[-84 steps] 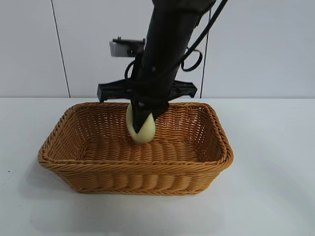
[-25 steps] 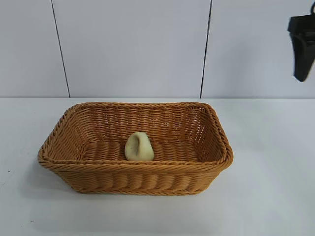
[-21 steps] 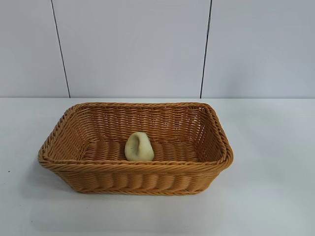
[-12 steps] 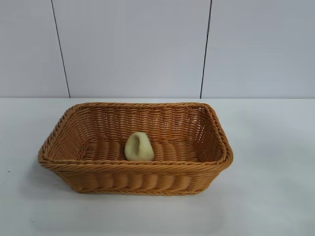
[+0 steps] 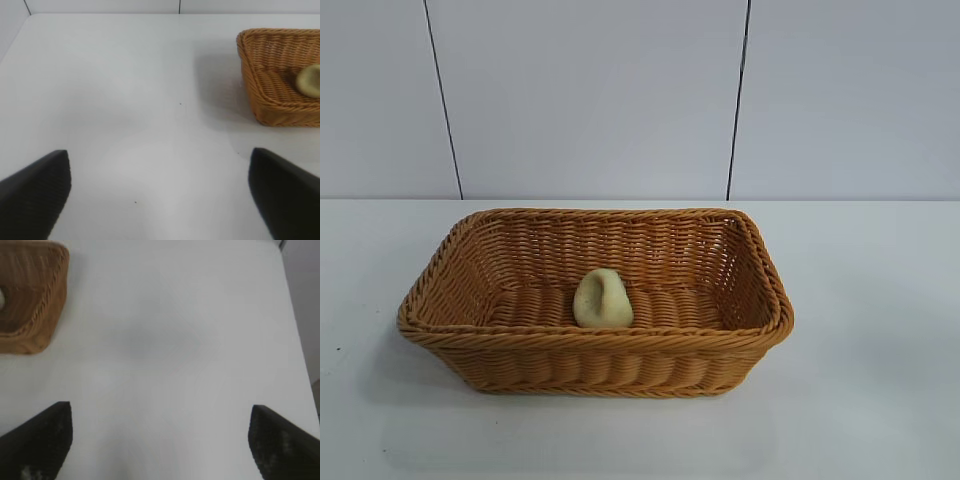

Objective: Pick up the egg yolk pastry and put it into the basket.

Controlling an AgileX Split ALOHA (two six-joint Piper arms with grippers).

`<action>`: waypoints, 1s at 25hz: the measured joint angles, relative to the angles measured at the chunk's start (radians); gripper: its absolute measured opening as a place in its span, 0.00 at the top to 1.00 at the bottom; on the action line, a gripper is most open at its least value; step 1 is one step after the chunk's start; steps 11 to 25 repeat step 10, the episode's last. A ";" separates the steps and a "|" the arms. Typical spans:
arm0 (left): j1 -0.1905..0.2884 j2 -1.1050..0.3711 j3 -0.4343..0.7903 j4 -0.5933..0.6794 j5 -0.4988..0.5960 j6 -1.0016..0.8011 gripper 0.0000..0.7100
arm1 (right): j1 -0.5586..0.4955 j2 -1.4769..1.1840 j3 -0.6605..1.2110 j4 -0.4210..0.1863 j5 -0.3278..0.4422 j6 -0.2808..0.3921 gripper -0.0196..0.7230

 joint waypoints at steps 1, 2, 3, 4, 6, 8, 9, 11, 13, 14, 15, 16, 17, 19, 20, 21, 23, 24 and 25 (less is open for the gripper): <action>0.000 0.000 0.000 0.000 0.000 0.000 0.02 | 0.000 -0.044 0.000 0.000 0.000 0.000 0.05; 0.000 0.000 0.000 0.000 0.000 0.000 0.02 | 0.000 -0.076 0.000 0.000 0.001 0.000 0.05; 0.000 0.000 0.000 0.000 0.000 0.000 0.02 | 0.000 -0.093 0.000 0.000 0.001 0.000 0.05; 0.000 0.000 0.000 0.000 0.000 0.000 0.02 | 0.000 -0.099 0.000 0.000 0.001 0.000 0.05; 0.000 0.000 0.000 0.000 0.000 0.000 0.02 | 0.000 -0.099 0.000 0.000 0.001 0.000 0.05; 0.000 0.000 0.000 0.000 0.000 0.000 0.02 | 0.000 -0.099 0.001 0.000 0.000 0.000 0.05; 0.000 0.000 0.000 0.000 0.000 0.000 0.02 | 0.000 -0.099 0.001 0.000 0.000 0.000 0.05; 0.000 0.000 0.000 0.000 0.000 0.000 0.02 | 0.000 -0.099 0.001 0.000 0.000 0.000 0.05; 0.000 0.000 0.000 0.000 0.000 0.000 0.02 | 0.000 -0.099 0.001 0.000 0.000 0.000 0.05; 0.000 0.000 0.000 0.000 0.000 0.000 0.02 | 0.000 -0.099 0.001 0.000 0.000 0.000 0.05; 0.000 0.000 0.000 0.000 0.000 0.000 0.02 | 0.000 -0.099 0.001 0.000 0.000 0.000 0.05; 0.000 0.000 0.000 0.000 0.000 0.000 0.02 | 0.000 -0.099 0.001 0.000 0.000 0.000 0.05; 0.000 0.000 0.000 0.000 0.000 0.000 0.02 | 0.000 -0.099 0.001 0.000 0.000 0.000 0.05; 0.000 0.000 0.000 0.000 0.000 0.000 0.02 | 0.000 -0.099 0.001 0.000 0.000 0.000 0.05; 0.000 0.000 0.000 0.000 0.000 0.000 0.02 | 0.000 -0.099 0.001 0.000 0.000 0.000 0.05; 0.000 0.000 0.000 0.000 0.000 0.000 0.02 | 0.000 -0.099 0.001 0.000 0.000 0.000 0.05; 0.000 0.000 0.000 0.000 0.000 0.000 0.02 | 0.000 -0.099 0.001 0.000 0.000 0.000 0.05; 0.000 0.000 0.000 0.000 0.000 0.000 0.02 | 0.000 -0.099 0.001 0.000 0.000 0.000 0.05; 0.000 0.000 0.000 0.000 0.000 0.000 0.02 | 0.000 -0.099 0.001 0.000 0.000 0.000 0.05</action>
